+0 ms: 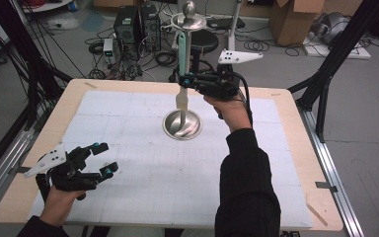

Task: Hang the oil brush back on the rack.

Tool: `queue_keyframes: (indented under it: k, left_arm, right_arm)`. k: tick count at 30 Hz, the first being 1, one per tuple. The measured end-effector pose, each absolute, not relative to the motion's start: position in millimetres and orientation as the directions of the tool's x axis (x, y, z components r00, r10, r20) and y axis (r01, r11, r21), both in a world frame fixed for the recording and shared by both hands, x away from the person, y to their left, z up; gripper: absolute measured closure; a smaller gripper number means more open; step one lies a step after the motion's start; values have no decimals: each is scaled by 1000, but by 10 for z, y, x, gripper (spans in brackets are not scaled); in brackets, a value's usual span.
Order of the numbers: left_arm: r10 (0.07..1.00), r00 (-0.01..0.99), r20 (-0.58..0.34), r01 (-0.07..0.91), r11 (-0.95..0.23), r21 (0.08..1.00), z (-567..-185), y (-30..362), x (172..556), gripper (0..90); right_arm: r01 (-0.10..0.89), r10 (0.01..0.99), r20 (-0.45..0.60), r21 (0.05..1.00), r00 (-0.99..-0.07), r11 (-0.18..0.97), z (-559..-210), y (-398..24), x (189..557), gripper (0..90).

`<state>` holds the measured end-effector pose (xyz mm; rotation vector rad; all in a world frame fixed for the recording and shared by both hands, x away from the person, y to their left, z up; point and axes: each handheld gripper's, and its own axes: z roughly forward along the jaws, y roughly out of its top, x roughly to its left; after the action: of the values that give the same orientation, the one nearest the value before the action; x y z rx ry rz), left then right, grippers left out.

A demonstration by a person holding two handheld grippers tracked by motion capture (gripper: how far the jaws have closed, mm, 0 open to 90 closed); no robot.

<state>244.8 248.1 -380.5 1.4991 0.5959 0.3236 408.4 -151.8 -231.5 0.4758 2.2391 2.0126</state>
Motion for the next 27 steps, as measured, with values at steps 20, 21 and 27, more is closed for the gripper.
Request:
queue_keyframes:
  k: [20,21,27]
  left_arm:
    - [552,814,-180,162,82,983,-3802,2503,2441,213]
    - [551,814,-184,164,85,983,-3802,2503,2442,213]
    - [551,814,-184,165,84,983,-3803,2501,2443,213]
  right_arm:
    - [210,305,172,973,-937,95,-2365,-1613,4169,843]
    - [211,307,172,973,-936,96,-2368,-1622,4174,843]
    - [234,318,193,968,-928,95,-2393,-1658,4215,843]
